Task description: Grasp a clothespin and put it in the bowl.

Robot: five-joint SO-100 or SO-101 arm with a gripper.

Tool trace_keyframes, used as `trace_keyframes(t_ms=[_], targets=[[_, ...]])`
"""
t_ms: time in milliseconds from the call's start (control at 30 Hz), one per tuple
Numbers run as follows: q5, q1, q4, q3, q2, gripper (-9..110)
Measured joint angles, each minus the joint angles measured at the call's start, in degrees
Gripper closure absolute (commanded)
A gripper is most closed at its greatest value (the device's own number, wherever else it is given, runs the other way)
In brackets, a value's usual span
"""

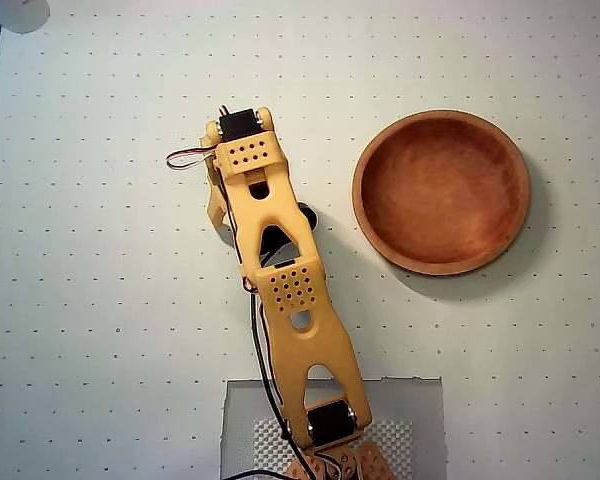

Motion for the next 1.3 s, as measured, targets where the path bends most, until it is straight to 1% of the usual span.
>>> trace_keyframes(t_ms=[233, 467, 1033, 1300], targets=[[0.0, 0.0, 0.0, 0.0, 0.0, 76], [0.0, -0.09, 0.0, 0.0, 0.09, 87], [0.0, -0.09, 0.0, -0.09, 0.09, 104], [0.0, -0.09, 0.0, -0.26, 0.09, 105]])
